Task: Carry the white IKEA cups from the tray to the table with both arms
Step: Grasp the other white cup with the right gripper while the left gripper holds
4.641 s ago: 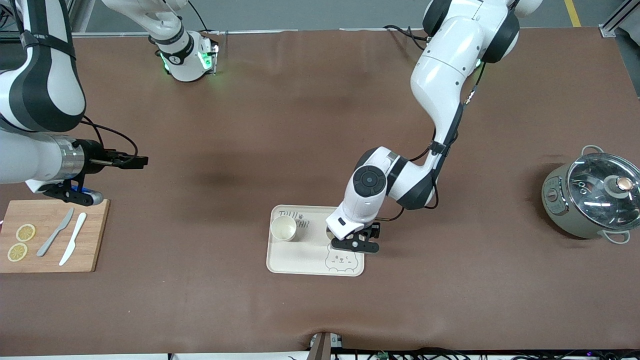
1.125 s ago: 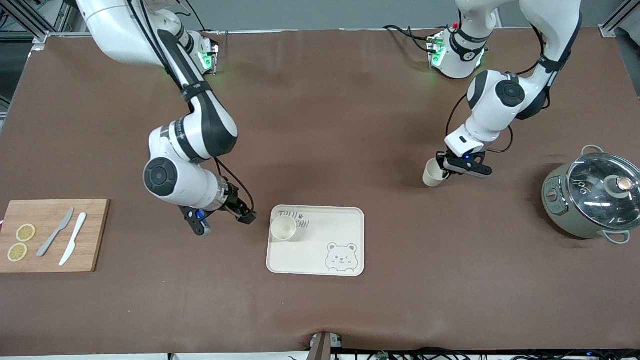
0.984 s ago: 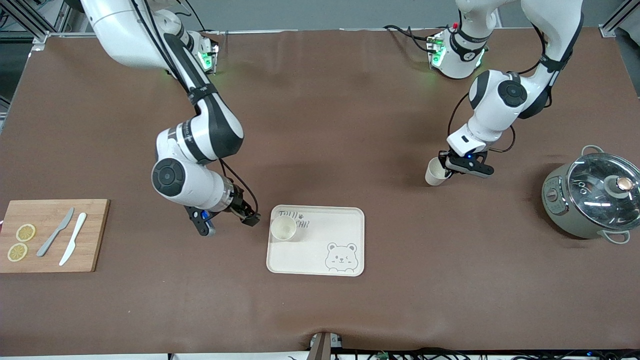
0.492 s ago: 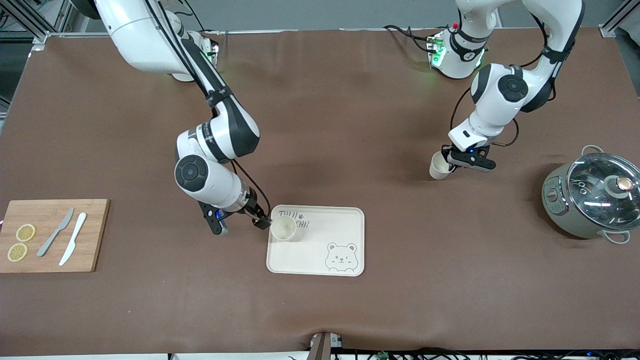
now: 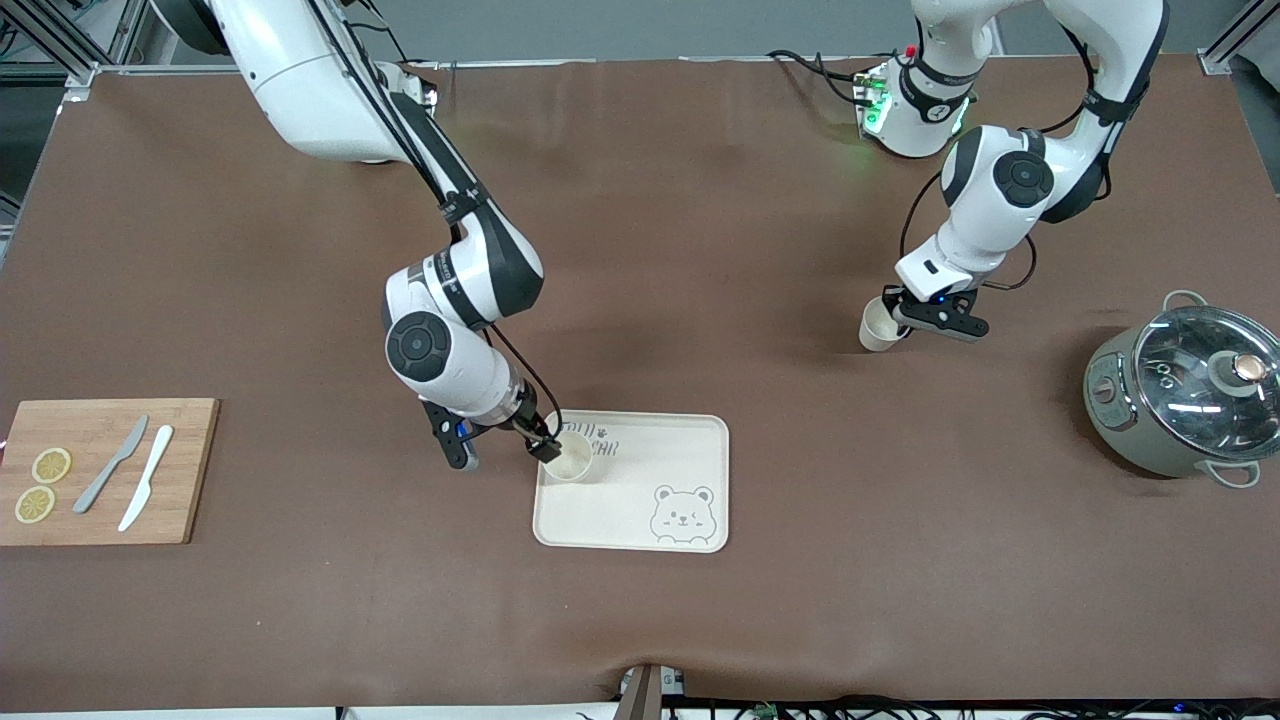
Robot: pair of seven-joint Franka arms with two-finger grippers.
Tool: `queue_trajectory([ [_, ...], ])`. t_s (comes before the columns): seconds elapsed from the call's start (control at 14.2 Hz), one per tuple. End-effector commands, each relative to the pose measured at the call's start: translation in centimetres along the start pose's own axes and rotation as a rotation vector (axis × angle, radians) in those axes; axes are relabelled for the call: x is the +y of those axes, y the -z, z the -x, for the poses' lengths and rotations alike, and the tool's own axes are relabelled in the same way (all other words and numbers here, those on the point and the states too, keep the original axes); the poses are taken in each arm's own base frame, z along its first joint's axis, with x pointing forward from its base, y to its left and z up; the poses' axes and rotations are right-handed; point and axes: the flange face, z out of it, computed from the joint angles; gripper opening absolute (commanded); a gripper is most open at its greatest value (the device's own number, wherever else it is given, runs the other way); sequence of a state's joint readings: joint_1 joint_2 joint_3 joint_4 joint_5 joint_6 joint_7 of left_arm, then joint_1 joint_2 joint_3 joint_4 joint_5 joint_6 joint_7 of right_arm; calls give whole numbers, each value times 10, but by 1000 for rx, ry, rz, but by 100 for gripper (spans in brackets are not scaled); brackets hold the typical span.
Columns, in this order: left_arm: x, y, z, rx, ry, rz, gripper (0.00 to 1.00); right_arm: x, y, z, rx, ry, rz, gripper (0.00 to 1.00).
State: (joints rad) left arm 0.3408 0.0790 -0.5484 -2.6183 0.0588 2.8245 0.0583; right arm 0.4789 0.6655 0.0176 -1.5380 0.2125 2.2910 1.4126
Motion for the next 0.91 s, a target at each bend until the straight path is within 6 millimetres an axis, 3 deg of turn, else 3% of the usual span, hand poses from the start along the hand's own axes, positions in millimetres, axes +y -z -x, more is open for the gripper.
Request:
queue_trajectory([
  [0.0,1,1,2,-8,1,-3,0,-7,-9,2,23,-31,-16,100],
  [0.14,1,-1,0,-8,0,2,0,-7,-11,5,24,-27,-14,100],
  [0.28,2,-4,-2,-11,-1,11,0,-6,-24,7,25,-25,-1,89],
  [0.49,2,-8,-5,-15,-1,22,0,-9,-22,8,23,-43,-12,80],
  [0.84,1,-10,-8,-14,-3,30,0,-14,-27,13,24,-66,-32,44],
])
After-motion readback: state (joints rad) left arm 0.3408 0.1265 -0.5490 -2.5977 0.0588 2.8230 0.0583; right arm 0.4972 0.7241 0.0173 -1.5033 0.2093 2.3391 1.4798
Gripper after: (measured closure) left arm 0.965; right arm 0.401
